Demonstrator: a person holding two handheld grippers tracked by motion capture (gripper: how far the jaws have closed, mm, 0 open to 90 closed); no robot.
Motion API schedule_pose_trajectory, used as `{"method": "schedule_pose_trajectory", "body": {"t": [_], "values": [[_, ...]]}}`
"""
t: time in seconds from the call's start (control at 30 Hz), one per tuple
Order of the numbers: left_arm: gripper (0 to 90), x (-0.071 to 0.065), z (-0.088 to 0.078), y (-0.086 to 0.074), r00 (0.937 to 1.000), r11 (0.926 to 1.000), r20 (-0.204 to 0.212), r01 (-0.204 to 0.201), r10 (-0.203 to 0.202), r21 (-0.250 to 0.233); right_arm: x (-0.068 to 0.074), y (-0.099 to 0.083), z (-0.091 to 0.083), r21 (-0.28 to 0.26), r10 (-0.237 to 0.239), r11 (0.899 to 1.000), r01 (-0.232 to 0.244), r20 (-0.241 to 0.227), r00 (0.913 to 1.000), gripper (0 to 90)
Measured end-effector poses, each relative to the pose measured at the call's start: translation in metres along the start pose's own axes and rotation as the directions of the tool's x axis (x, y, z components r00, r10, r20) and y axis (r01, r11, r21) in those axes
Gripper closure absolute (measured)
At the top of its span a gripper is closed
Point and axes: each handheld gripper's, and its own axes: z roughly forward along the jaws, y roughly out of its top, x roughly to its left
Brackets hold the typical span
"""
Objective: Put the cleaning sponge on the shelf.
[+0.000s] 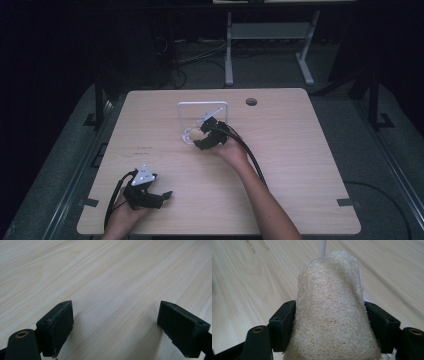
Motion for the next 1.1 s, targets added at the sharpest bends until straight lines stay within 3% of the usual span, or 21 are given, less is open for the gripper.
{"method": "schedule_pose_trajectory", "body": {"t": [0.43, 1.1], "values": [[12.8, 0.000, 0.000, 0.000, 1.0000, 1.0000, 0.000, -0.002, 0.002, 0.000, 0.001, 0.006, 0.019, 0.004, -0.025, 1.000, 0.025, 0.012, 0.9996, 29.9], [12.8, 0.000, 0.000, 0.000, 1.0000, 1.0000, 0.001, -0.002, 0.002, 0.000, -0.002, 0.007, 0.034, 0.035, -0.026, 0.999, 0.025, 0.035, 0.9991, 29.5]]}}
